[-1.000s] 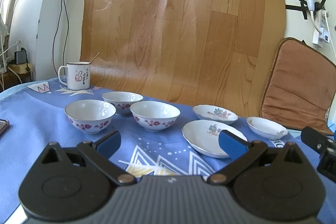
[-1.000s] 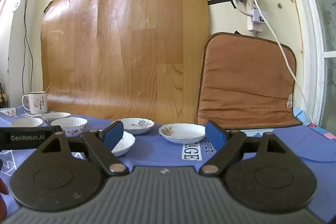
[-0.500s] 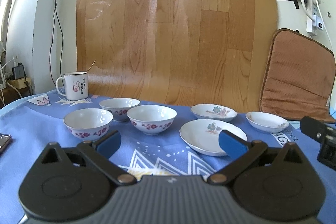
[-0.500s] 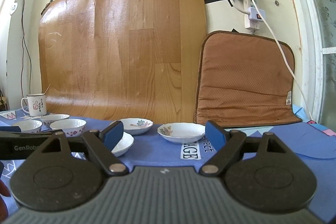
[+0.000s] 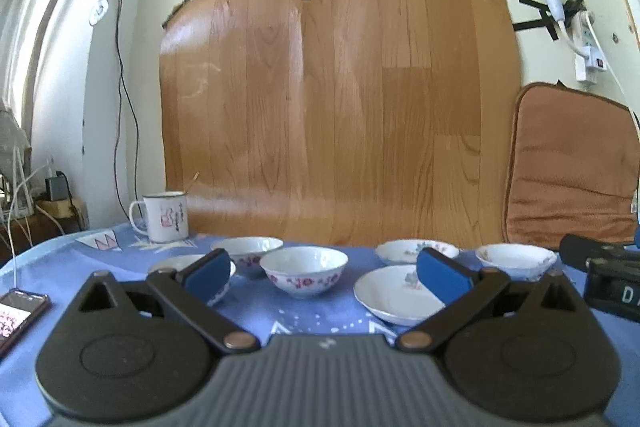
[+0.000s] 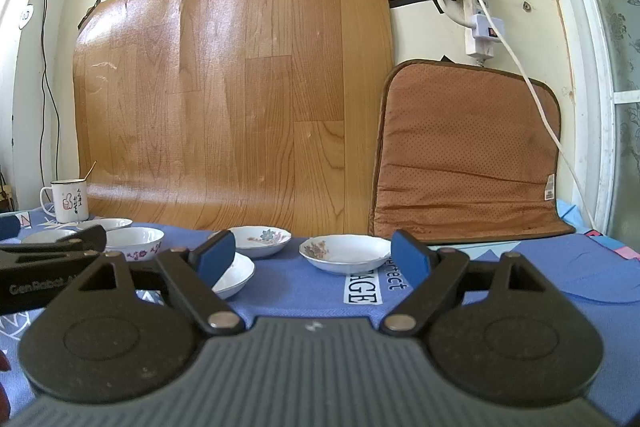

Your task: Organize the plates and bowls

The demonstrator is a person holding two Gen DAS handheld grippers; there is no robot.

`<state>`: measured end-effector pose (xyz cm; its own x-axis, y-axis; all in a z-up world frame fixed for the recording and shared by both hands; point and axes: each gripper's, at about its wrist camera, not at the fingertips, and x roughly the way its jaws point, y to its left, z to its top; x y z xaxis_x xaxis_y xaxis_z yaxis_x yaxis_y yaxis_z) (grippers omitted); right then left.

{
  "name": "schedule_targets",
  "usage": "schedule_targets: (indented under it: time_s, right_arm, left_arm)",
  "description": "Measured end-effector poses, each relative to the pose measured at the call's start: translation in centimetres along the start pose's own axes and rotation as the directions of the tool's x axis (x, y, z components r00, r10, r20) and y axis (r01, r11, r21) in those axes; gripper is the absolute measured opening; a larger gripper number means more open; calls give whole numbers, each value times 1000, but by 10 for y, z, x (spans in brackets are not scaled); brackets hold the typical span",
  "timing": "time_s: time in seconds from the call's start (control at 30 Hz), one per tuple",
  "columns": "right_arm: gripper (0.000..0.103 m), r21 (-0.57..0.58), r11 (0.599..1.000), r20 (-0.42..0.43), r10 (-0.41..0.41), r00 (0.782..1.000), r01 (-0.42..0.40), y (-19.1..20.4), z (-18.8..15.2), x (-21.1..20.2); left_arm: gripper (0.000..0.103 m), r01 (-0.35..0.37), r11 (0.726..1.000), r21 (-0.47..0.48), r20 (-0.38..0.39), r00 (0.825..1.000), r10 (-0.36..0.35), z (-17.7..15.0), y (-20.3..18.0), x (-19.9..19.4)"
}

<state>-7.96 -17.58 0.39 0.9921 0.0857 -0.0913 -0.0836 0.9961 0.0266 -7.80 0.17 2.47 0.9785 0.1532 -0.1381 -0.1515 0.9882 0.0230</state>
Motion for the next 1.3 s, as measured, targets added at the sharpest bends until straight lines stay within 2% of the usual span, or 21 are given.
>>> schedule_targets:
  time_s: [0.13,0.3,0.53,0.7,0.83,0.97,1.3]
  right_arm:
    - [87,-1,1000,1,0,1000,0,0,0,0]
    - [87,0,1000,2,0,1000,0,0,1,0]
    - [87,0,1000,4,-2,1000,2,0,1,-1]
    - [87,9,1000,0,0,1000,0,-1,2,0]
    - [87,16,1000,-5,3,1000,-3,-1,2,1]
    - [87,17,1000,-7,4,1000,-4,-1,2,1]
    - [87,18,1000,-6,3,1000,-3,-1,2,1]
  left_arm:
    - [103,-11,1000,-20,-3,1000,11,1,3,2]
    - [103,-9,1000,12,34,999,9,0,-2,-5]
    - [103,12,1000,-29,-54,998,-14,2,4,9]
    - [103,29,999,-22,4,1000,-29,5,2,9]
    - [103,41,999,13,-81,996,-39,5,-3,20]
    - [103,38,999,-21,-145,989,-40,4,3,29]
    - [103,26,999,-38,-128,991,-31,4,7,24]
